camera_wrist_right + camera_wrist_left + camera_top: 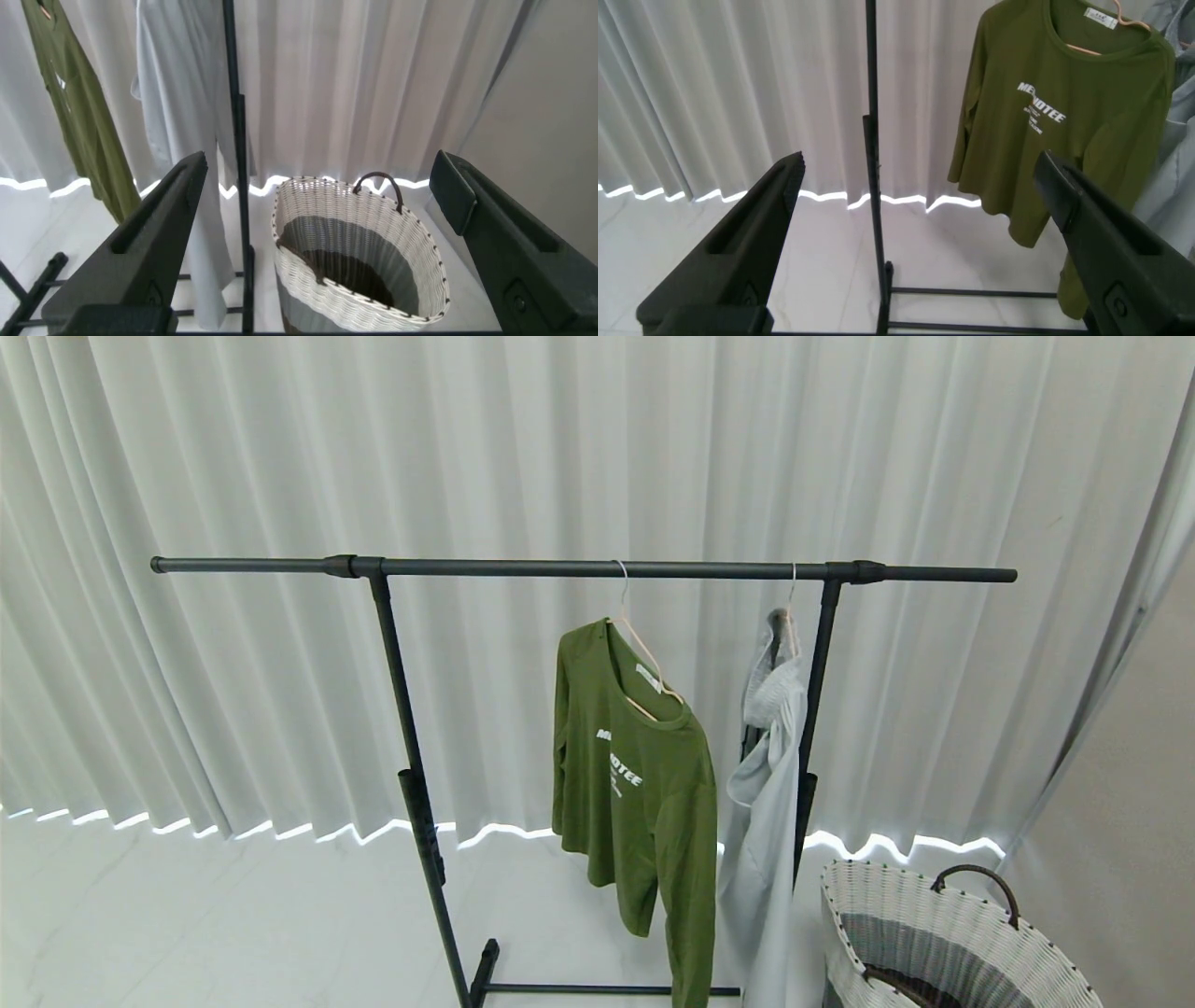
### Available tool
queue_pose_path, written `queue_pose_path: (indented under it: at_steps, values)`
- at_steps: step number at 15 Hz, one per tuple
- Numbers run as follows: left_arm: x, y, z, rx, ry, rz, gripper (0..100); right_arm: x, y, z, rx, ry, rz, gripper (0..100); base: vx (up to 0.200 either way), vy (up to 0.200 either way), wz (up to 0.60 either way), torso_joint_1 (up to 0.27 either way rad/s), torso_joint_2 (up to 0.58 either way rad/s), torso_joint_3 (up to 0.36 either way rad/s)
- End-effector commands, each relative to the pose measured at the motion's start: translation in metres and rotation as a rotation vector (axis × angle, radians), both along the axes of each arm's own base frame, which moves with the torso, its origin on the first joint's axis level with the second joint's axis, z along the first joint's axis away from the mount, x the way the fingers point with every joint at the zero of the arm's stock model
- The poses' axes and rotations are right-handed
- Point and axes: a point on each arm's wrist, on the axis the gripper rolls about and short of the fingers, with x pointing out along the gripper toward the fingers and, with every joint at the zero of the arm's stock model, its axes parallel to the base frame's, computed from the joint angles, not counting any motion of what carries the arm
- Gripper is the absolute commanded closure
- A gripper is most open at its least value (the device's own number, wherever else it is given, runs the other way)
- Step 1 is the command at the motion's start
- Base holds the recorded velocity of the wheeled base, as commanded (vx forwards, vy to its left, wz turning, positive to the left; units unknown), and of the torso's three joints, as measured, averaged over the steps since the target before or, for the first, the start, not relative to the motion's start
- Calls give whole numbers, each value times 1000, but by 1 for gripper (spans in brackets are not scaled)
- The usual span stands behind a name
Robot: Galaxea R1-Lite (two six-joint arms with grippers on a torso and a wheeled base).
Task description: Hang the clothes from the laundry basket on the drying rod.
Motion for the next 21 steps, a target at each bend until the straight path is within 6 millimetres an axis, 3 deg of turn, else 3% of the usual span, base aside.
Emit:
queue_pose_path:
  at_steps: [1, 21]
  values:
    - [0, 0, 0, 0, -1, 0, 0, 0, 0, 0, 0, 2, 1, 0, 0, 0, 0, 0, 0, 0]
    - [0, 0, 0, 0, 1, 0, 0, 0, 0, 0, -2, 2, -1, 0, 0, 0, 0, 0, 0, 0]
